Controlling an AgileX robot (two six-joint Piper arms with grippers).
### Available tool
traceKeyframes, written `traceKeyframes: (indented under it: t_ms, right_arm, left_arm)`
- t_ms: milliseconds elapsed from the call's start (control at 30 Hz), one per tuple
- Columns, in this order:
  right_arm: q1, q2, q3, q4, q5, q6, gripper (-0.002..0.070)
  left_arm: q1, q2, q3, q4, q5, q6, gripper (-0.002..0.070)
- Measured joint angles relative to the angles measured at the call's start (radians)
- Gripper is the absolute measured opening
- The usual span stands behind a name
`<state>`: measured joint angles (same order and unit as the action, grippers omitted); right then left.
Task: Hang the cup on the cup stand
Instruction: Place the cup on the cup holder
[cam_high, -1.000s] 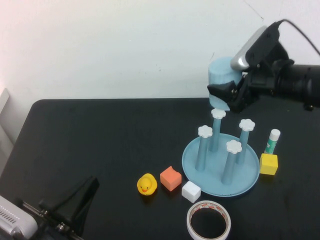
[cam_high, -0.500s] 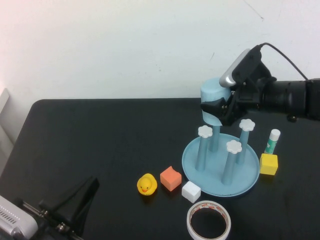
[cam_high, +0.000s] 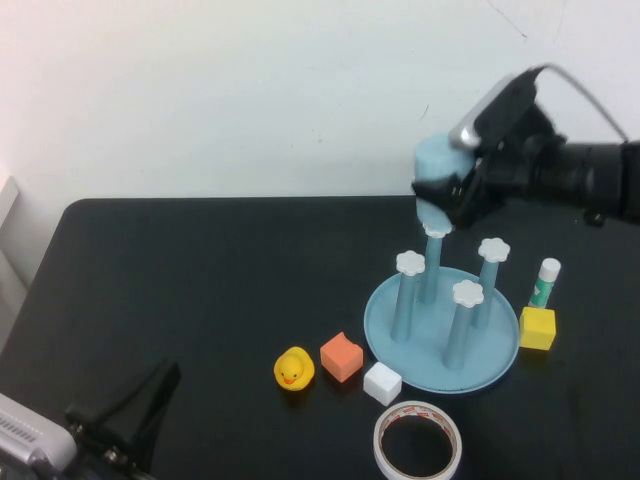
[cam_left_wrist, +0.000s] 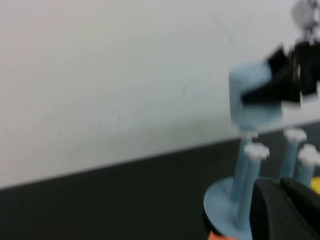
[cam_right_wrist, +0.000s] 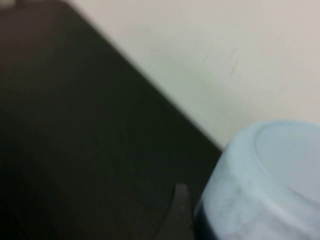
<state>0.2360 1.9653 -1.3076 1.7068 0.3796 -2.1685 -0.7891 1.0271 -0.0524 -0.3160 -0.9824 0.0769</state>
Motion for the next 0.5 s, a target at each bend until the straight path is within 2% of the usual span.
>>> traceKeyframes:
  t_ms: [200, 500]
  right_arm:
    - [-0.004, -0.051, -0.001, 0.002, 0.004, 0.049, 0.0607]
    - [-0.004, 0.042, -0.001, 0.002, 0.033, 0.061, 0.0607]
  left_arm:
    - [0.000, -0.067, 0.000, -0.016, 0.149, 0.017, 0.0000]
    - [0.000, -0.082, 0.000, 0.030, 0.172, 0.021, 0.0000]
